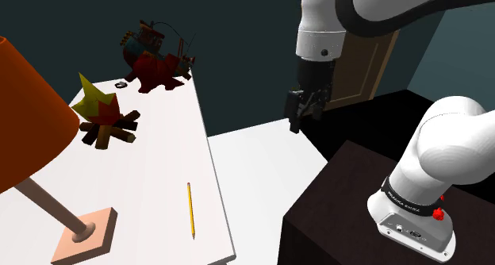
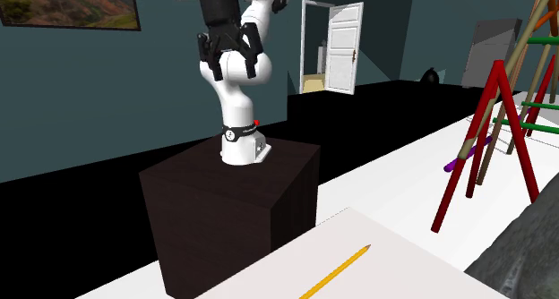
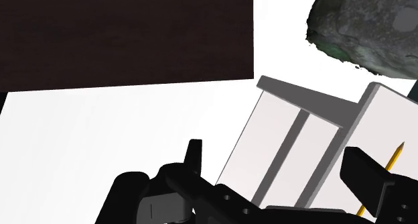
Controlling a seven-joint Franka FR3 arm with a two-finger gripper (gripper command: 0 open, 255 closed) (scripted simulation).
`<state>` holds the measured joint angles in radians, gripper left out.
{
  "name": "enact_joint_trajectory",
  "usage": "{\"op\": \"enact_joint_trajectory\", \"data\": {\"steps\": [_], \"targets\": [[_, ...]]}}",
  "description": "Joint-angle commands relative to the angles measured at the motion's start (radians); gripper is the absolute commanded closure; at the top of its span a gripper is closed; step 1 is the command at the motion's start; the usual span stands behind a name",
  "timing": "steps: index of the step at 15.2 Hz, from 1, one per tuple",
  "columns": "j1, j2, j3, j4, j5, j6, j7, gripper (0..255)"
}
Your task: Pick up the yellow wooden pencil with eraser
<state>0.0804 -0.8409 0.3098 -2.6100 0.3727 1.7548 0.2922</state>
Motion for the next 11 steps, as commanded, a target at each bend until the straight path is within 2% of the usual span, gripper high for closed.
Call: {"op": "enact_joint_trajectory", "data": {"steps": [1, 6, 11], "targets": [[0.012, 0.019, 0.067, -0.013, 0.04, 0.057, 0.068, 0], [0.008, 0.137, 0.234, 0.009, 0.103, 0.211, 0.224, 0], [-0.046, 0.301, 0.416, 0.074, 0.104, 0.368, 0.396, 0]]}}
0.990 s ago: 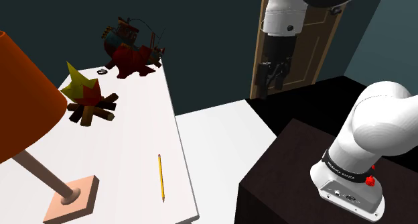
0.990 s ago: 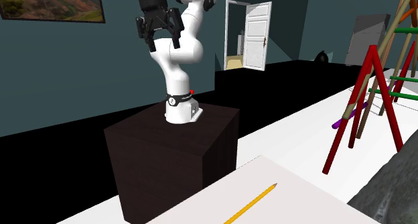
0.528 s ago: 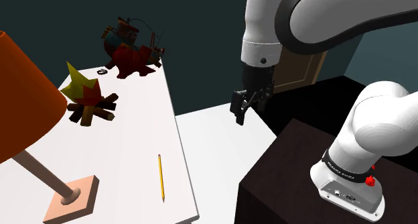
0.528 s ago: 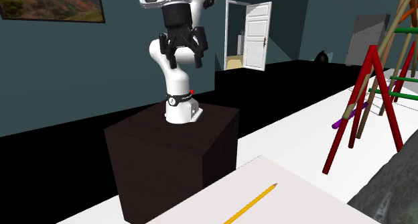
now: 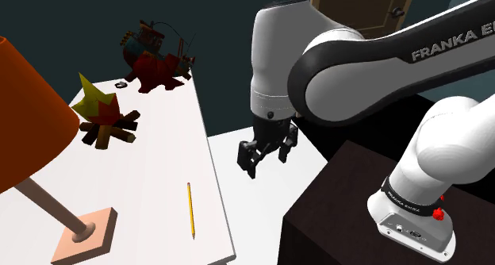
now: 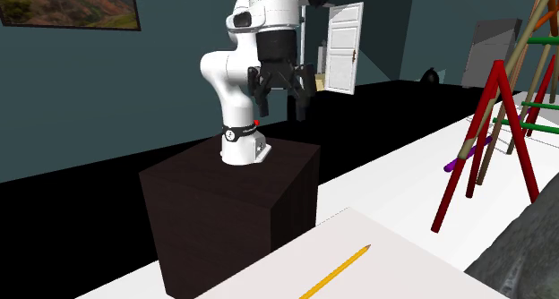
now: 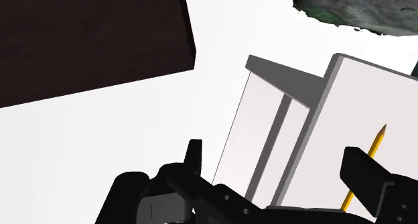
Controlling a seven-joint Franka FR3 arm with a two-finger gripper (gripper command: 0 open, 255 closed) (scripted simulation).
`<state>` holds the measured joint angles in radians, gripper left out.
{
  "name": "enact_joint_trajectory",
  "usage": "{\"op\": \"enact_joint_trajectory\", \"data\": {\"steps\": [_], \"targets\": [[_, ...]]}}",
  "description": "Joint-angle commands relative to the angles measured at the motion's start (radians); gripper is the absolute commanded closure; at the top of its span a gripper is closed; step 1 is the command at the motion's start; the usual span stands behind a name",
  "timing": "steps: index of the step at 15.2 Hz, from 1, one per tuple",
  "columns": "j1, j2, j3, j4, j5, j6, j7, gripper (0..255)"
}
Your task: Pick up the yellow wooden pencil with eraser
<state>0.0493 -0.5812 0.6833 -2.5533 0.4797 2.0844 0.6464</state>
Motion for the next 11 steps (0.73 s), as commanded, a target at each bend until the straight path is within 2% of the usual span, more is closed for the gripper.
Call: {"op": "enact_joint_trajectory", "data": {"steps": [1, 4, 7, 8, 9, 10, 11], "targets": [[-0.034, 0.079, 0.083, 0.034, -0.014, 0.07, 0.081, 0], [-0.11, 0.205, 0.212, 0.094, -0.08, 0.161, 0.214, 0], [-0.227, 0.361, 0.371, 0.164, -0.226, 0.245, 0.395, 0], [-0.279, 0.429, 0.435, 0.19, -0.309, 0.269, 0.478, 0], [-0.334, 0.516, 0.502, 0.218, -0.427, 0.289, 0.585, 0], [-0.367, 0.634, 0.548, 0.251, -0.598, 0.294, 0.728, 0], [-0.336, 0.753, 0.532, 0.291, -0.767, 0.279, 0.867, 0]]}}
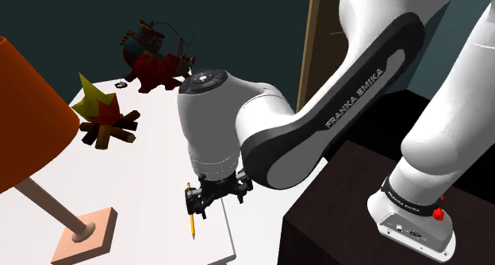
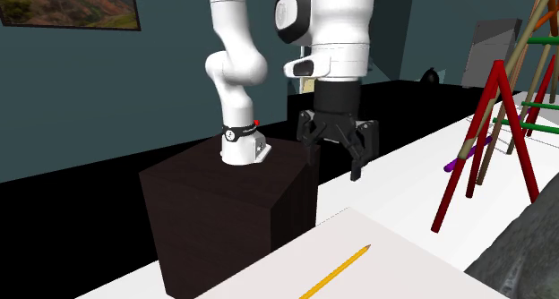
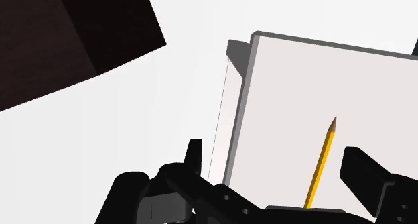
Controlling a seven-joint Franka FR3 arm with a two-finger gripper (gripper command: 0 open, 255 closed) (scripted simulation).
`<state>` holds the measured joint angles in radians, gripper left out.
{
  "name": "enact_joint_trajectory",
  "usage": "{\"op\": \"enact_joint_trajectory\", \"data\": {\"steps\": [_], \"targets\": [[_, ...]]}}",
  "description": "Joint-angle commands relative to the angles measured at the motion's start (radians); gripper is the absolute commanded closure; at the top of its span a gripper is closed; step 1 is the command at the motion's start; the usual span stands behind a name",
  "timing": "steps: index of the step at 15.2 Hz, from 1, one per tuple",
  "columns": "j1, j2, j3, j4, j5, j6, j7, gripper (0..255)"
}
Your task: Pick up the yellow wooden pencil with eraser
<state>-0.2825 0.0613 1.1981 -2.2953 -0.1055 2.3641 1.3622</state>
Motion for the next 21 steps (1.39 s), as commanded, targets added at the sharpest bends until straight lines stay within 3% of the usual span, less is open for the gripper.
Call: {"op": "enact_joint_trajectory", "data": {"steps": [1, 3, 7, 17, 18, 21], "targets": [[0.068, 0.19, -0.041, 0.074, -0.286, -0.019, 0.241, 0], [0.228, 0.286, -0.179, 0.156, -0.39, -0.043, 0.343, 0], [0.425, 0.463, -0.33, 0.334, -0.537, -0.103, 0.486, 0], [0.479, 0.538, -0.397, 0.339, -0.613, -0.048, 0.539, 0], [0.479, 0.539, -0.398, 0.34, -0.614, -0.047, 0.539, 255], [0.479, 0.54, -0.399, 0.341, -0.614, -0.048, 0.539, 255]]}}
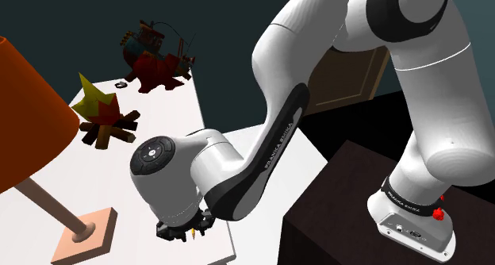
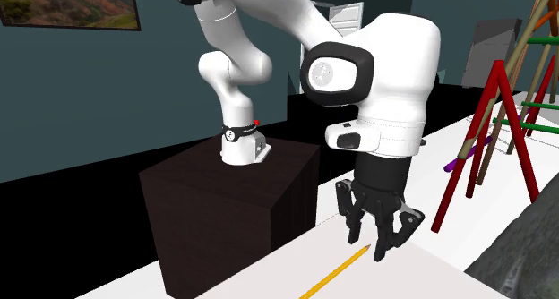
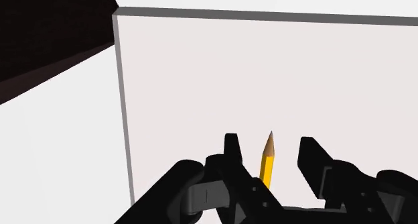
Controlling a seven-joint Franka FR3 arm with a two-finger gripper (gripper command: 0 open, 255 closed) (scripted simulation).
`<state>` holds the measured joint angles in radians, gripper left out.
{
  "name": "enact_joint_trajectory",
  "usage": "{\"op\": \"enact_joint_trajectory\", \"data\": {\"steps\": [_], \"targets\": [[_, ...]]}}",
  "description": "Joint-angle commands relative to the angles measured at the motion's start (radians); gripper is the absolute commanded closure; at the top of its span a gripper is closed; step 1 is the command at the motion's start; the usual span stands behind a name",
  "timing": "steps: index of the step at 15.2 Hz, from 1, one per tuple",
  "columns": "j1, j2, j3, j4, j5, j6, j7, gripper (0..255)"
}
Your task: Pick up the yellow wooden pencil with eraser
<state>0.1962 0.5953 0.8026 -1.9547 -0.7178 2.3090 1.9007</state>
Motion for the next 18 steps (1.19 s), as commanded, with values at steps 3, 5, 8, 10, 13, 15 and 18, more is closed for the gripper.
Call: {"op": "enact_joint_trajectory", "data": {"steps": [3, 5, 8, 10, 13, 15, 18], "targets": [[0.0, 0.006, -0.003, 0.001, -0.001, 0.007, -0.001, 255], [0.0, 0.006, -0.003, 0.002, -0.001, 0.006, -0.002, 255], [-0.012, -0.014, 0.015, -0.001, 0.018, -0.008, -0.011, 255], [-0.024, -0.032, 0.031, -0.001, 0.036, -0.023, -0.024, 255], [-0.041, -0.059, 0.054, 0.002, 0.065, -0.046, -0.043, 255], [-0.053, -0.076, 0.069, 0.005, 0.084, -0.062, -0.056, 255], [-0.069, -0.101, 0.092, 0.011, 0.112, -0.086, -0.075, 255]]}}
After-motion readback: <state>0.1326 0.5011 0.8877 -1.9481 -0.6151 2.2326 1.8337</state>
